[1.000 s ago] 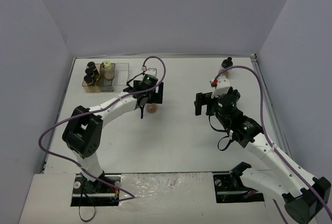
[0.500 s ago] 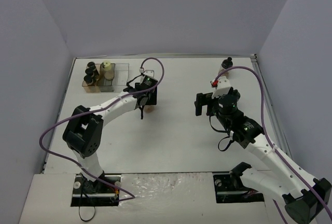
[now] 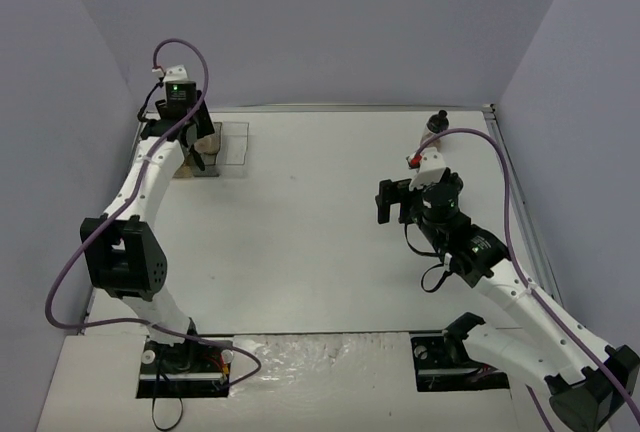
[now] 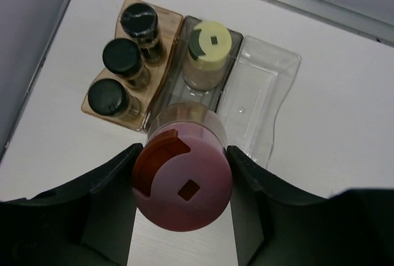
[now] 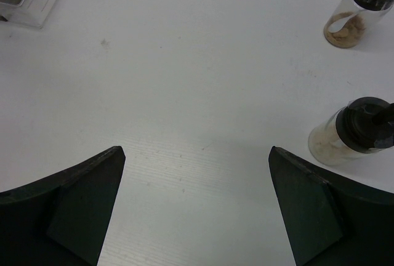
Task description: Organize the condiment bottles
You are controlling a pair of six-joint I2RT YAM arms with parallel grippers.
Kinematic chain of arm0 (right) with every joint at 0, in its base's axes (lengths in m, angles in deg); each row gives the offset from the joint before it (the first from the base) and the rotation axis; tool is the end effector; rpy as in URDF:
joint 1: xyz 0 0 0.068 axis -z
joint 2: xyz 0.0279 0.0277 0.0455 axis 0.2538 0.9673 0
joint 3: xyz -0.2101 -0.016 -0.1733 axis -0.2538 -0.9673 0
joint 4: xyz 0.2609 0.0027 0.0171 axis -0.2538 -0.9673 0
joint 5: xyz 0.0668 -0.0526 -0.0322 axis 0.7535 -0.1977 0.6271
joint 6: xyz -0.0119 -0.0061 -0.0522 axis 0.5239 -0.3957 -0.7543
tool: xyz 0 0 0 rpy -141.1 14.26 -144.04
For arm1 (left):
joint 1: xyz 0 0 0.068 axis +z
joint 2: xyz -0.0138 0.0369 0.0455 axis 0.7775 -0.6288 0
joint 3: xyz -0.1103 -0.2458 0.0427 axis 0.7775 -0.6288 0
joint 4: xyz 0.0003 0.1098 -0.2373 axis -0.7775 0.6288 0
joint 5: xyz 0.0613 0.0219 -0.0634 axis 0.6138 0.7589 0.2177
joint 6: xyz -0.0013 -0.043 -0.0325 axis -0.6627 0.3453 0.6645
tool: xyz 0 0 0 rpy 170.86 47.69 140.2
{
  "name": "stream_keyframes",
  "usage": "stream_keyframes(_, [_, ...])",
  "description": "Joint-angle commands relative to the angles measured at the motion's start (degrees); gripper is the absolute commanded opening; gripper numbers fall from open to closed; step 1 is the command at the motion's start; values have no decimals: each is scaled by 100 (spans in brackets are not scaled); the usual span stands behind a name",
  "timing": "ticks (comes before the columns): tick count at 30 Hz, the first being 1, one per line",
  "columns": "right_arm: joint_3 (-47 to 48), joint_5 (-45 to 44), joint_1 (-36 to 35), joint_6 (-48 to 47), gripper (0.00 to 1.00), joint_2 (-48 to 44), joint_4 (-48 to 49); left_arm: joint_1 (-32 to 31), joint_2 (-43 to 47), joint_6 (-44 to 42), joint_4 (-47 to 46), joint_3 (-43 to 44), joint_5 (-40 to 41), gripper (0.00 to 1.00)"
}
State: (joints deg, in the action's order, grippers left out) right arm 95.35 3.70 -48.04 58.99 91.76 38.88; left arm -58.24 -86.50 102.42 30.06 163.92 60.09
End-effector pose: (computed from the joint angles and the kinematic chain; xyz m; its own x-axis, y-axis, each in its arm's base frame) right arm 0.1796 0.1101 0.3343 -0.1804 0.0503 -0.9823 -0.3635 0.9246 0.1141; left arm 0.3889 -0.0410 0.3534 -0.4381 -0.2986 -0.8479 -0.2453 0.9471 -0.2069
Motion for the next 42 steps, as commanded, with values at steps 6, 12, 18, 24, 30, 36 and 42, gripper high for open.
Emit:
stream_keyframes(6, [9,-209,27,-98,100,-160,294,403,-946,-518,-324,1011,-484,29])
stream_keyframes(12, [-29,-231,21,-82,100,-222,294,444,-1366,-547,-598,895,-548,29])
stream_keyframes(18, [-41,-233,30,-80,100,-212,294,526,-1574,-575,-799,732,-536,29])
stream_keyframes(24, [-33,-247,26,-80,100,-166,300,553,-1736,-595,-791,645,-616,36])
stream_keyframes(30, [12,-401,21,52,100,-71,294,562,-1660,-601,-738,521,-615,66])
stream_keyframes(36, [125,-605,30,164,100,107,294,570,-1269,-622,-580,422,-634,89])
stream_keyframes(42, [314,-1532,434,774,100,537,25,473,-182,-382,-64,291,-1171,97])
